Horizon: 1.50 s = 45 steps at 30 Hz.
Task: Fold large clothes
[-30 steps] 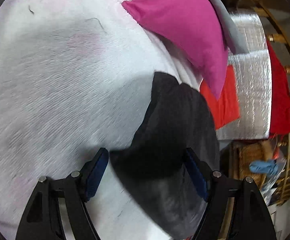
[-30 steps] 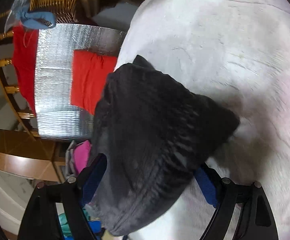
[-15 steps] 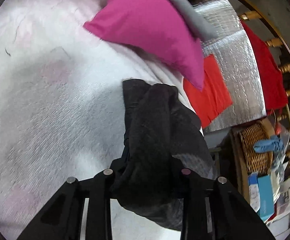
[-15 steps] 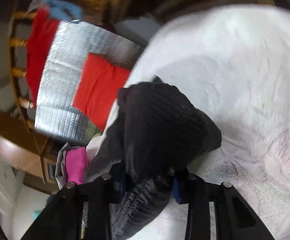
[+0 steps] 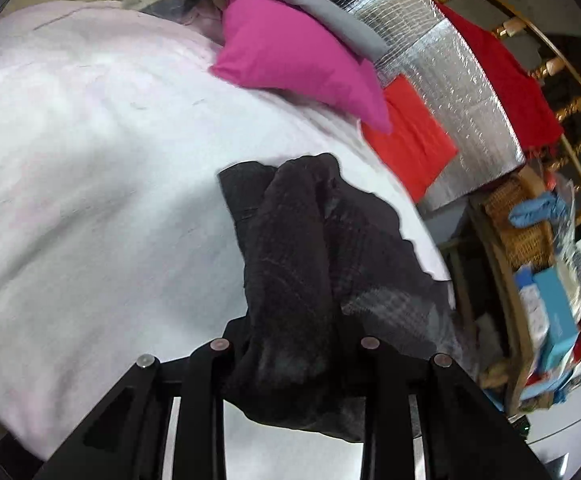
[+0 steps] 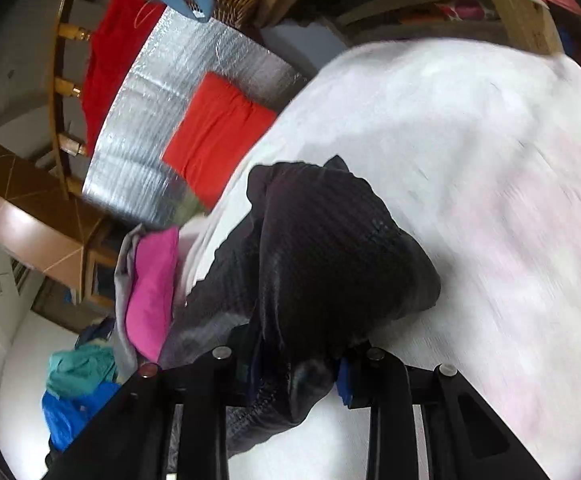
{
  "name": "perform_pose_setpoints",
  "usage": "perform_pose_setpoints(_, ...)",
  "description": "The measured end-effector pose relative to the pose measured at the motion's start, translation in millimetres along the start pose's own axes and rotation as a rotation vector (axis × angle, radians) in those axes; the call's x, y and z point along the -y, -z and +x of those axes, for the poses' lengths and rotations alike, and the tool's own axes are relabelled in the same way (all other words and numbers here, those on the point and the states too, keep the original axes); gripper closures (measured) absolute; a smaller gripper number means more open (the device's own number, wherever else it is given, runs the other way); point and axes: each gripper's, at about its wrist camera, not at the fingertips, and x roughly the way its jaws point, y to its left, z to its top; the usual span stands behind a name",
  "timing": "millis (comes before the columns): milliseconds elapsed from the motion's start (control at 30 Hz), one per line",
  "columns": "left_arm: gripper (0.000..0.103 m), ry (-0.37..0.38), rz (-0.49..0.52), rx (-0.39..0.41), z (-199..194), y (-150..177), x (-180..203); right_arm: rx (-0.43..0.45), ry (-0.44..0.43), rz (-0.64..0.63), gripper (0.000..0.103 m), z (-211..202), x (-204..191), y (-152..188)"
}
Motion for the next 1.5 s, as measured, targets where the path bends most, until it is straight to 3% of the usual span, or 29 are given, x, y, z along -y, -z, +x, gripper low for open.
perform_pose_setpoints(67, 0.070, -0.036, -0.008, -0.034, -6.9, 9.4, -16.1, -0.056, 0.007, 0.012, 0.072, -10.4, 16.6, 24.2)
perform_pose_setpoints(100, 0.063, -0.057, -0.010, -0.050, -9.0, 13.0, -22.8, -0.083, 0.023, 0.009, 0.072, -11.5, 21.1, 31.5)
perform_pose_setpoints(133, 0.056, -0.092, -0.027, -0.072, -12.8, 15.2, -31.1, -0.113, 0.041, 0.015, 0.068, -13.3, 26.7, 38.4)
perform_pose_setpoints(200, 0.054, -0.115, -0.046, -0.095, -22.0, 16.6, -38.1, -0.153, 0.053, 0.041, 0.063, -19.5, 31.4, 43.0)
perform_pose_setpoints(233, 0.052, -0.125, -0.034, -0.091, -32.5, 16.9, -38.6, -0.176, 0.057, 0.027, 0.053, -26.2, 27.6, 43.5)
perform_pose_setpoints(267, 0.050, -0.153, -0.006, -0.083, -41.6, 16.7, -35.6, -0.188, 0.053, -0.004, 0.047, -32.8, 20.4, 43.5)
perform_pose_setpoints(300, 0.047, -0.180, 0.019, -0.078, -47.2, 15.4, -32.7, -0.202, 0.054, -0.055, 0.033, -38.8, 8.4, 42.7)
perform_pose_setpoints(333, 0.047, -0.219, 0.053, -0.065, -55.9, 14.6, -27.9, -0.220, 0.059, -0.110, 0.029, -45.1, -2.2, 43.4)
perform_pose_setpoints(400, 0.045, -0.268, 0.135, -0.005, -73.4, 8.1, -9.2, -0.261, 0.037, -0.244, 0.029, -57.0, -30.1, 44.6)
perform_pose_setpoints(533, 0.032, -0.237, 0.266, 0.058, -67.7, -11.3, 40.2, -0.234, -0.024, -0.365, 0.026, -58.5, -81.1, 30.5)
perform_pose_setpoints(600, 0.031, -0.250, 0.312, 0.044, -44.8, -20.3, 61.6, -0.196, -0.010, -0.403, 0.019, -40.4, -101.9, 19.9)
perform_pose_setpoints(667, 0.031, -0.264, 0.323, 0.006, -10.5, -27.6, 76.6, -0.185, 0.044, -0.428, 0.019, -3.7, -119.6, 8.8)
perform_pose_setpoints(800, 0.031, -0.327, 0.342, -0.155, 63.0, -20.3, 73.6, -0.288, 0.163, -0.425, 0.019, 93.9, -131.1, -2.7)
perform_pose_setpoints(867, 0.031, -0.361, 0.373, -0.125, 75.5, -13.5, 68.4, -0.345, 0.263, -0.474, 0.019, 139.2, -129.6, 1.3)
perform_pose_setpoints(933, 0.030, -0.364, 0.407, -0.088, 77.4, -11.2, 69.5, -0.325, 0.307, -0.556, 0.018, 158.2, -132.6, 8.1)
perform_pose_setpoints(967, 0.030, -0.364, 0.413, -0.080, 79.2, -12.7, 71.3, -0.308, 0.323, -0.602, 0.019, 163.3, -136.8, 12.5)
perform_pose_setpoints(1000, 0.030, -0.354, 0.421, -0.069, 82.3, -14.9, 72.3, -0.300, 0.340, -0.628, 0.027, 167.2, -140.4, 15.9)
perform_pose_setpoints(1033, 0.030, -0.350, 0.427, -0.065, 85.6, -17.7, 73.3, -0.297, 0.371, -0.656, 0.053, 173.2, -145.0, 19.2)
perform_pose_setpoints(1100, 0.030, -0.362, 0.426, -0.072, 98.4, -23.3, 71.3, -0.269, 0.403, -0.674, 0.071, 177.5, -144.7, 17.3)
perform_pose_setpoints(1333, 0.030, -0.414, 0.431, -0.035, 134.3, -43.0, 75.9, -0.188, 0.383, -0.613, 0.081, 202.1, -143.5, -10.7)
perform_pose_setpoints(1500, 0.030, -0.430, 0.424, -0.034, 138.9, -47.5, 79.2, -0.201, 0.337, -0.554, 0.078, 201.5, -132.3, -20.3)
